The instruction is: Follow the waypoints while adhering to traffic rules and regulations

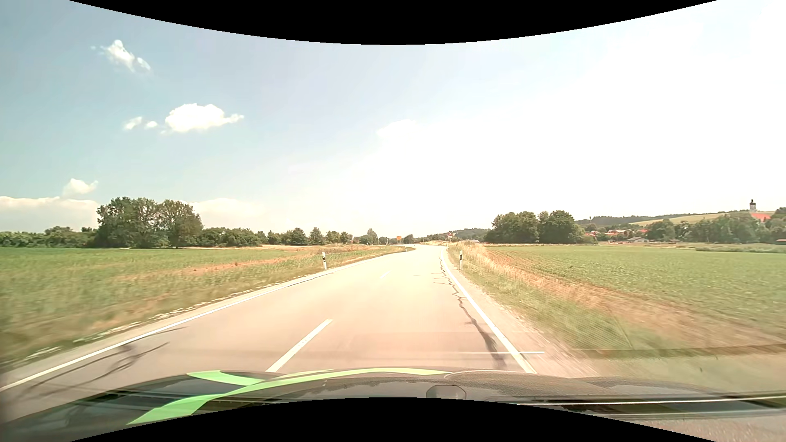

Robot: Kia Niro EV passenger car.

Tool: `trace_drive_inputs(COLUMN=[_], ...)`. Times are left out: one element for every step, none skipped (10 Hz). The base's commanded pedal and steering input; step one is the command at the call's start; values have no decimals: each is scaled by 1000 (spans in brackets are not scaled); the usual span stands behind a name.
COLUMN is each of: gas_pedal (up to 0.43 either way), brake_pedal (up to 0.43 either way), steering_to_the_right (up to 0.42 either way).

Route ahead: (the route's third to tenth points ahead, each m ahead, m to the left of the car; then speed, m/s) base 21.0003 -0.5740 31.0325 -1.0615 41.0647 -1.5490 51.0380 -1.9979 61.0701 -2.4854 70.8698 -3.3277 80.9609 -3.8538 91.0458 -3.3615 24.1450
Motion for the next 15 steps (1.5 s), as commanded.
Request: trace_drive_inputs(gas_pedal=[59,59,28,0,0,0,0,0,8,8,8,8,8,8,8], brake_pedal=[0,0,0,0,0,0,0,0,0,0,0,0,0,0,0], steering_to_the_right=[11,11,11,11,11,11,11,8,6,5,5,5,5,5,5])
